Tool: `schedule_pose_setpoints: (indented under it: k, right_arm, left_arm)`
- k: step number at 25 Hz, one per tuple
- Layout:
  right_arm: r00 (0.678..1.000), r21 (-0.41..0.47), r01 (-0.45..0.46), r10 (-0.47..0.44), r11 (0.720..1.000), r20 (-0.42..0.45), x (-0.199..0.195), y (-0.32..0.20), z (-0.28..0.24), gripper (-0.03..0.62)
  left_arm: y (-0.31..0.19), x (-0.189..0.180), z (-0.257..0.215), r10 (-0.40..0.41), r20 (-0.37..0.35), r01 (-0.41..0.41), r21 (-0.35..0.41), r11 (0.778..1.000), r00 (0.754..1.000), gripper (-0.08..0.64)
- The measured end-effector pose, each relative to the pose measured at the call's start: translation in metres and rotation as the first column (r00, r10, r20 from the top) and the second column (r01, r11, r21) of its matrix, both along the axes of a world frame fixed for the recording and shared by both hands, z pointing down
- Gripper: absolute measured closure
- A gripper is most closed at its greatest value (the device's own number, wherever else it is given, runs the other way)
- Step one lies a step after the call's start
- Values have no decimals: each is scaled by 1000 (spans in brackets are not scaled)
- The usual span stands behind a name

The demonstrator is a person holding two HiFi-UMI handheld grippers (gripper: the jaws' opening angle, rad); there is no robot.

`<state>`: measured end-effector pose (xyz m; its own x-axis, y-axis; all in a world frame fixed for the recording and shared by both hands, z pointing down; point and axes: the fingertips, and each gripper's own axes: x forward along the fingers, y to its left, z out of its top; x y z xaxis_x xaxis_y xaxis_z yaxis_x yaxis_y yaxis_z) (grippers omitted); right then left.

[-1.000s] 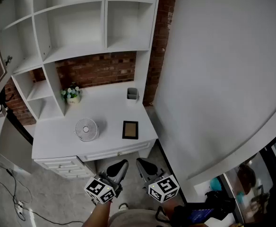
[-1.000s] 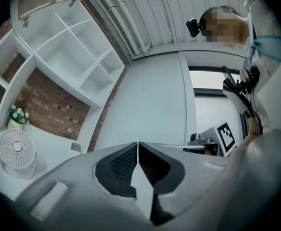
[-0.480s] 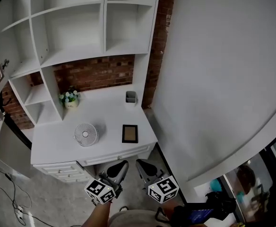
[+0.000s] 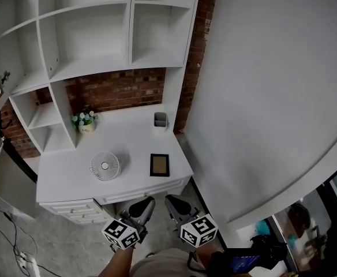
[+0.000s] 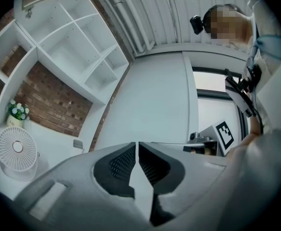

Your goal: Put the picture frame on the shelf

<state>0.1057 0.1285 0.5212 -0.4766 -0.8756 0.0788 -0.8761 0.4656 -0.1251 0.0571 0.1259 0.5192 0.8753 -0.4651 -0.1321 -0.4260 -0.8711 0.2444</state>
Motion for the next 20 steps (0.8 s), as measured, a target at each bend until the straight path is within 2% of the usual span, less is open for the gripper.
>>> schedule_pose_setpoints:
  k: [10,20]
  right_arm:
    - [1000,-45,-18,17,999,-11,13,-42,13,574]
    - [998,-102,-57,57,993,-4,43,-138,35,574]
  left_arm:
    - [-37,8,11,-3,1,3,-31,1000,1000,548]
    - [-129,32,25,-12,7,13,-68,998,1000,548]
